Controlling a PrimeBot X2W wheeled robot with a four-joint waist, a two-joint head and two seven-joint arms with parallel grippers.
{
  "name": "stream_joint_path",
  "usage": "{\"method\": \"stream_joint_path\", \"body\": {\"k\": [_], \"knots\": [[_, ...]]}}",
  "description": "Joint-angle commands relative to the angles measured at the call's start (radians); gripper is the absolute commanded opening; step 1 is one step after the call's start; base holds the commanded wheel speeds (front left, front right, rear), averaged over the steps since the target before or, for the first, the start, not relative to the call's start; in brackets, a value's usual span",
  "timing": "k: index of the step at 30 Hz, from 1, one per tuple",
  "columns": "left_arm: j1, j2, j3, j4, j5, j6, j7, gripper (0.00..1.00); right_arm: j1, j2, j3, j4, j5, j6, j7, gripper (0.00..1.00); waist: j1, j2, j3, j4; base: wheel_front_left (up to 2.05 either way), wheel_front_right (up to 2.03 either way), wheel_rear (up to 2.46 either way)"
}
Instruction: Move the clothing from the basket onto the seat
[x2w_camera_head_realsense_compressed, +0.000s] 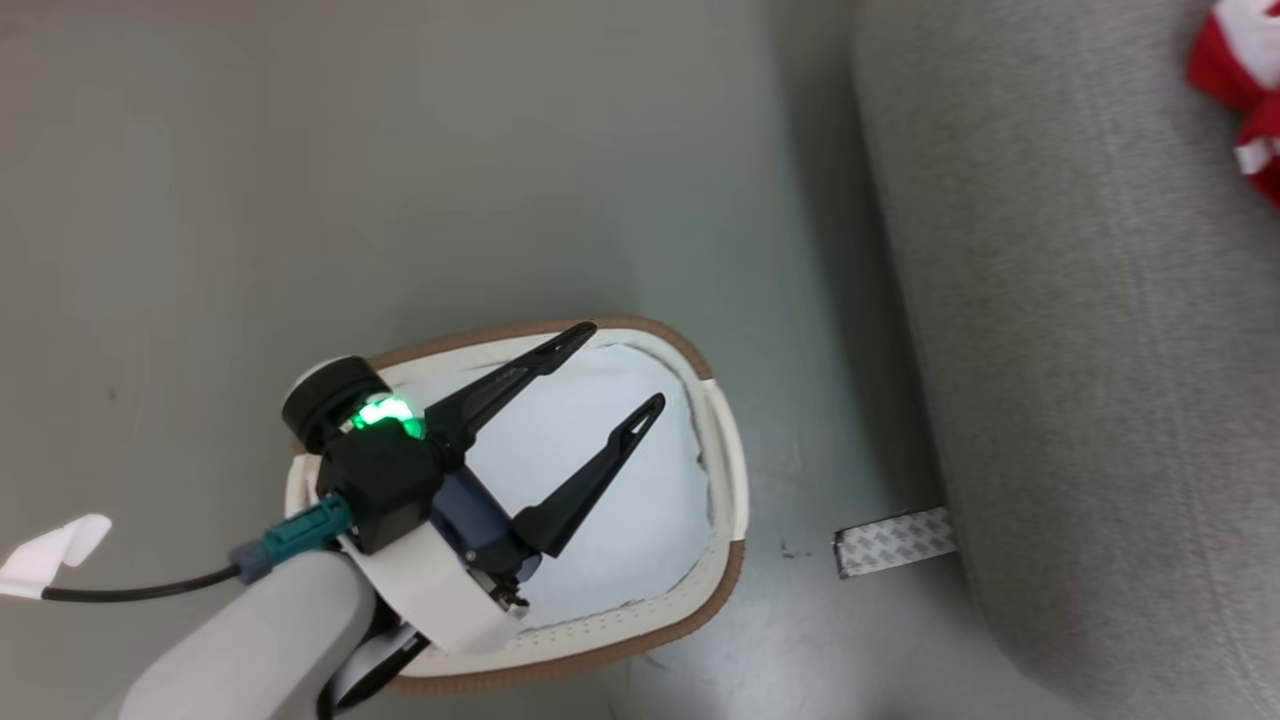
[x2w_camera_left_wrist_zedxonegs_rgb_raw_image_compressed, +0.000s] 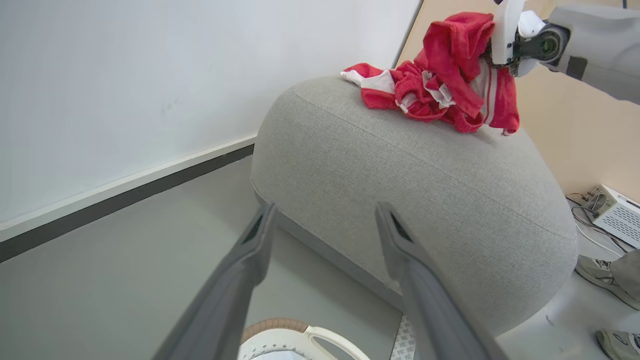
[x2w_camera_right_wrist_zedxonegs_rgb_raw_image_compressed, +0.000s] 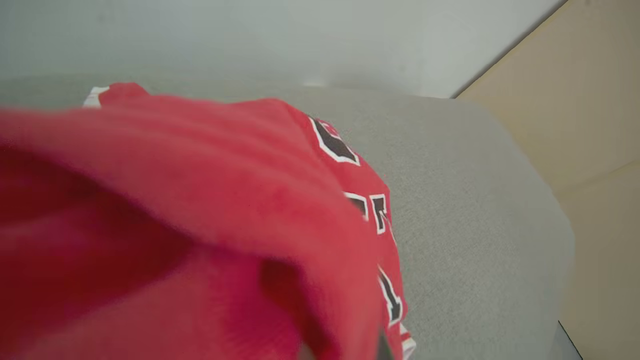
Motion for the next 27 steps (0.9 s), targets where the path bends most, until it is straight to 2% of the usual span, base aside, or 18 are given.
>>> {"method": "stream_joint_path", "body": {"k": [1, 5, 6, 7, 8, 9, 10, 14, 18, 23, 27], "knots": [[-0.011, 0.007, 0.003, -0.001, -0.007, 0.001, -0.005, 1.0, 0.002, 0.007, -0.008, 0.011, -0.01, -0.003, 0.026, 0.0, -0.0004, 0.0, 0.017, 0.018, 0.0, 0.0, 0.0], [-0.014, 0.005, 0.003, 0.01, -0.01, 0.001, -0.009, 1.0, 0.027, 0.052, -0.038, 0.022, -0.044, -0.003, 0.173, 0.0, -0.0004, 0.0, 0.016, 0.025, 0.0, 0.0, 0.0], [-0.014, 0.002, 0.003, 0.012, -0.011, 0.001, -0.009, 1.0, 0.031, 0.057, -0.04, 0.011, -0.049, -0.003, 0.183, 0.1, -0.0004, 0.0, 0.012, 0.027, 0.0, 0.0, 0.0], [-0.013, -0.001, 0.002, 0.014, -0.012, 0.001, -0.01, 1.0, 0.039, 0.063, -0.042, 0.003, -0.055, -0.003, 0.191, 0.29, -0.0004, 0.0, 0.006, 0.028, 0.0, 0.0, 0.0], [-0.012, -0.004, 0.002, 0.017, -0.013, 0.001, -0.011, 1.0, 0.047, 0.07, -0.042, -0.004, -0.057, -0.003, 0.195, 0.42, -0.0004, 0.0, 0.0, 0.028, 0.0, 0.0, 0.0], [-0.009, -0.005, 0.002, 0.021, -0.014, 0.001, -0.012, 1.0, 0.054, 0.079, -0.037, -0.009, -0.057, -0.003, 0.2, 0.62, -0.0004, 0.0, -0.008, 0.027, 0.0, 0.0, 0.0], [-0.005, -0.008, 0.001, 0.025, -0.016, 0.001, -0.013, 1.0, 0.057, 0.083, -0.033, -0.016, -0.058, -0.003, 0.204, 1.0, -0.0004, 0.0, -0.018, 0.025, 0.0, 0.0, 0.0], [0.013, -0.032, -0.012, 0.051, -0.023, 0.001, -0.016, 1.0, 0.088, 0.072, 0.008, -0.028, -0.053, -0.003, 0.227, 1.0, -0.0004, 0.0, -0.079, 0.019, 0.0, 0.0, 0.0], [0.036, -0.064, -0.018, 0.087, -0.039, 0.001, -0.015, 1.0, 0.134, 0.031, 0.08, -0.01, 0.001, -0.003, 0.264, 1.0, -0.0004, 0.0, -0.169, 0.016, 0.0, 0.0, 0.0], [0.079, -0.109, -0.01, 0.143, -0.054, 0.009, -0.016, 1.0, 0.203, -0.045, 0.184, -0.001, 0.108, -0.003, 0.259, 1.0, -0.0004, 0.0, -0.299, 0.017, 0.0, 0.0, 0.0], [0.115, -0.144, 0.016, 0.176, -0.066, 0.018, -0.016, 1.0, 0.26, -0.128, 0.272, -0.027, 0.216, -0.003, 0.206, 1.0, -0.0004, 0.0, -0.395, 0.034, 0.0, 0.0, 0.0]]}}
